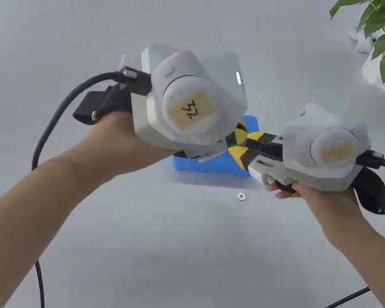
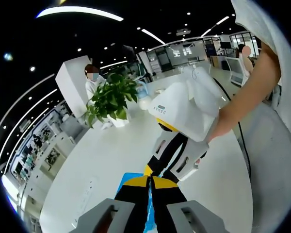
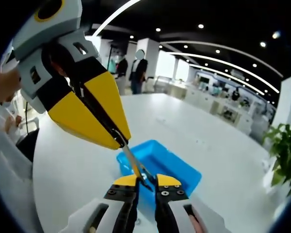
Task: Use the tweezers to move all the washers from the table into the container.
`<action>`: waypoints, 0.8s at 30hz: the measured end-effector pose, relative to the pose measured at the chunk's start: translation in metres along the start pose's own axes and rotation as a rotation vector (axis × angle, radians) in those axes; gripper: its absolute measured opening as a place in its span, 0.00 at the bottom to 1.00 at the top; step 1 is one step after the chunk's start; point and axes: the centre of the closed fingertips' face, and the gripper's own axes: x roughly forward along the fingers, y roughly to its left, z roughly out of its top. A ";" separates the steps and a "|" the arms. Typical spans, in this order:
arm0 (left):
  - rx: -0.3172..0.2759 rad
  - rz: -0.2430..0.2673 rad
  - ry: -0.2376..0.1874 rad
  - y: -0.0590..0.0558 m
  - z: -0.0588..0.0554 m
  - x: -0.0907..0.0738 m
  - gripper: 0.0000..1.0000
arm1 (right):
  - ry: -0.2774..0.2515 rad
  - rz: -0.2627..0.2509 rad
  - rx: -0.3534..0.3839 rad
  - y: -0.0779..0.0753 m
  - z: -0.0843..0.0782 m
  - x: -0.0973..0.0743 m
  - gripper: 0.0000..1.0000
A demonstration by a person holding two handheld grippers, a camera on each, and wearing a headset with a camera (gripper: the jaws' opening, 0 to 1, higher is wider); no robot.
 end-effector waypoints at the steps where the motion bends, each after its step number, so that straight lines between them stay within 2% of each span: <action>1: 0.001 -0.005 -0.002 -0.002 0.001 0.000 0.00 | 0.001 -0.003 0.006 0.001 -0.002 -0.002 0.08; 4: 0.003 -0.024 -0.004 -0.010 0.002 0.004 0.00 | 0.010 -0.001 0.023 0.004 -0.009 -0.006 0.08; 9: 0.002 -0.063 0.010 -0.022 -0.004 0.013 0.00 | 0.026 0.012 0.084 0.011 -0.026 -0.007 0.08; 14: -0.017 -0.099 0.028 -0.033 -0.014 0.022 0.00 | 0.072 0.030 0.087 0.018 -0.043 -0.004 0.08; 18: -0.035 -0.120 0.041 -0.042 -0.022 0.028 0.00 | 0.102 0.054 0.123 0.024 -0.057 -0.003 0.09; 24: -0.068 -0.144 0.054 -0.047 -0.030 0.033 0.00 | 0.128 0.071 0.144 0.028 -0.068 0.000 0.09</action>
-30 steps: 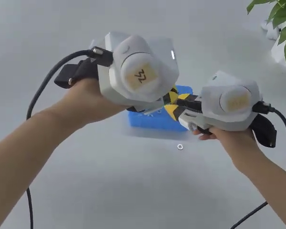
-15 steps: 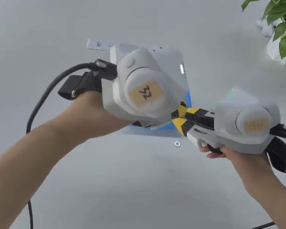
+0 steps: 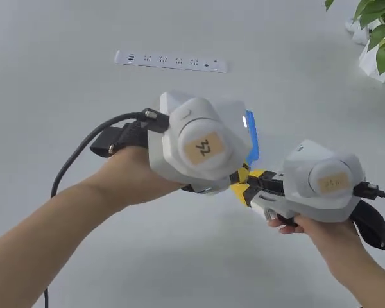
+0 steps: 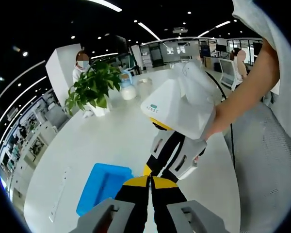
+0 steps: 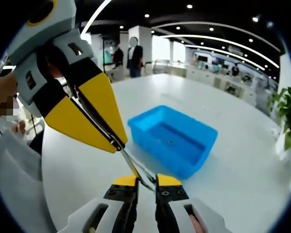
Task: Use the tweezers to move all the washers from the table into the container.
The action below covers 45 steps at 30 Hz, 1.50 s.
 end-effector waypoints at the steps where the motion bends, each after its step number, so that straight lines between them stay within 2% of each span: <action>1: 0.001 -0.001 0.002 0.000 -0.001 0.001 0.00 | 0.001 0.000 0.003 0.000 0.000 0.000 0.09; 12: -0.030 -0.031 0.000 0.001 -0.005 0.010 0.00 | 0.018 0.011 0.034 -0.002 -0.009 0.005 0.09; 21: -0.041 -0.038 0.003 0.000 -0.009 0.015 0.00 | 0.046 0.008 -0.008 -0.003 -0.014 0.009 0.08; 24: -0.041 -0.036 0.002 0.000 -0.009 0.015 0.00 | 0.034 0.008 0.003 -0.004 -0.014 0.008 0.09; 27: -0.032 -0.035 0.008 0.000 -0.008 0.015 0.00 | 0.061 -0.014 -0.087 -0.004 -0.014 0.009 0.08; 34: -0.013 -0.038 0.014 -0.001 -0.007 0.017 0.00 | 0.049 -0.011 -0.084 -0.004 -0.010 0.004 0.08; 37: -0.005 -0.041 0.017 -0.001 -0.006 0.017 0.00 | 0.049 -0.005 -0.127 -0.003 -0.006 -0.001 0.08; 42: 0.024 -0.046 0.029 -0.001 -0.006 0.019 0.00 | 0.093 0.024 -0.282 -0.001 -0.007 -0.001 0.05; 45: 0.037 -0.035 0.043 0.002 -0.008 0.020 0.00 | 0.094 0.028 -0.279 -0.002 -0.007 0.001 0.04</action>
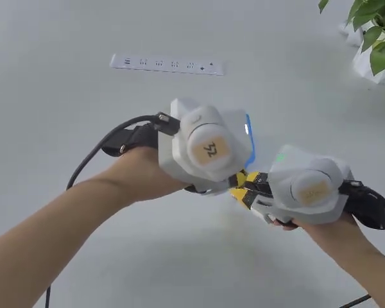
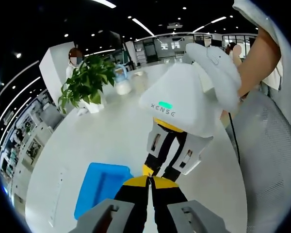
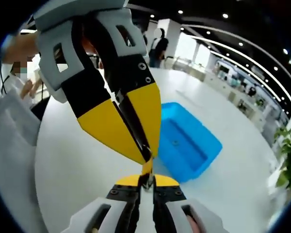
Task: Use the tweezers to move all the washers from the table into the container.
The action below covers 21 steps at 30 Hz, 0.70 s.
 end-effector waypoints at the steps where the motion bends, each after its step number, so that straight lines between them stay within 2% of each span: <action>1: -0.003 0.000 0.004 0.001 -0.001 0.000 0.00 | -0.001 0.000 -0.002 0.000 0.000 0.000 0.04; 2: -0.007 -0.001 0.005 0.002 -0.001 0.000 0.00 | -0.002 0.001 -0.005 0.000 0.000 0.000 0.04; 5: -0.079 -0.009 0.002 0.002 -0.002 -0.001 0.00 | -0.006 0.000 -0.001 0.001 0.001 0.000 0.04; 11: -0.099 -0.002 -0.004 0.002 -0.003 -0.002 0.02 | -0.017 -0.006 0.025 -0.002 -0.001 -0.002 0.04; 13: -0.144 -0.006 -0.018 0.001 -0.002 -0.004 0.12 | -0.021 -0.005 0.041 -0.002 -0.001 -0.002 0.04; 15: -0.172 -0.014 -0.055 0.000 0.003 -0.008 0.23 | -0.026 -0.009 0.055 -0.004 -0.002 -0.003 0.04; 16: -0.217 -0.015 -0.061 -0.001 0.003 -0.011 0.26 | -0.028 -0.010 0.062 -0.004 -0.003 -0.003 0.04; 19: -0.235 0.005 -0.070 0.001 0.000 -0.018 0.36 | -0.031 -0.010 0.079 -0.005 -0.003 -0.004 0.03; 20: -0.250 0.014 -0.070 0.001 -0.001 -0.021 0.39 | -0.029 -0.011 0.079 -0.005 -0.004 -0.004 0.03; 21: -0.291 0.034 -0.072 0.002 -0.003 -0.024 0.44 | -0.031 -0.013 0.081 -0.006 -0.004 -0.006 0.03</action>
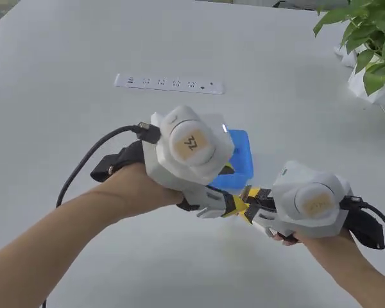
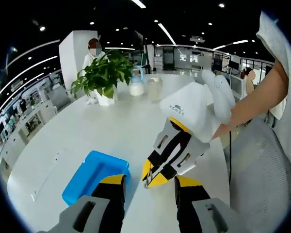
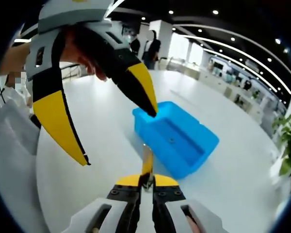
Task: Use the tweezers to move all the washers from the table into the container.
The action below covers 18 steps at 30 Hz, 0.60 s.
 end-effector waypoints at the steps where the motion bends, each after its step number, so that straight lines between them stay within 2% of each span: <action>1: -0.037 0.009 -0.005 0.000 -0.001 -0.003 0.52 | -0.005 0.002 0.010 0.000 0.000 -0.001 0.03; 3: -0.068 0.009 -0.033 -0.003 0.000 -0.010 0.63 | -0.022 0.002 0.036 -0.002 0.002 -0.004 0.03; 4: -0.099 0.041 -0.043 -0.001 -0.001 -0.016 0.67 | -0.029 0.005 0.051 -0.002 0.003 -0.006 0.03; 5: -0.090 0.045 -0.045 -0.002 -0.001 -0.019 0.70 | -0.036 0.008 0.068 -0.003 0.004 -0.008 0.03; 7: -0.100 0.087 -0.051 0.002 -0.002 -0.024 0.79 | -0.036 0.007 0.067 -0.004 0.006 -0.010 0.03; 8: -0.124 0.132 -0.052 0.005 -0.005 -0.029 0.83 | -0.039 0.007 0.063 -0.004 0.009 -0.014 0.03; 9: -0.131 0.137 -0.051 0.004 -0.008 -0.033 0.87 | -0.043 0.004 0.055 -0.004 0.011 -0.016 0.03; 12: -0.167 0.192 -0.036 0.006 -0.016 -0.043 0.94 | -0.054 0.002 0.044 -0.003 0.018 -0.023 0.04; 14: -0.181 0.231 -0.057 0.008 -0.017 -0.049 0.99 | -0.061 -0.003 0.029 -0.003 0.023 -0.027 0.04; 15: -0.182 0.240 -0.071 0.007 -0.016 -0.054 0.99 | -0.064 -0.004 0.026 -0.002 0.025 -0.030 0.04; 18: -0.199 0.267 -0.072 0.005 -0.019 -0.063 0.99 | -0.080 -0.011 0.012 -0.001 0.034 -0.037 0.04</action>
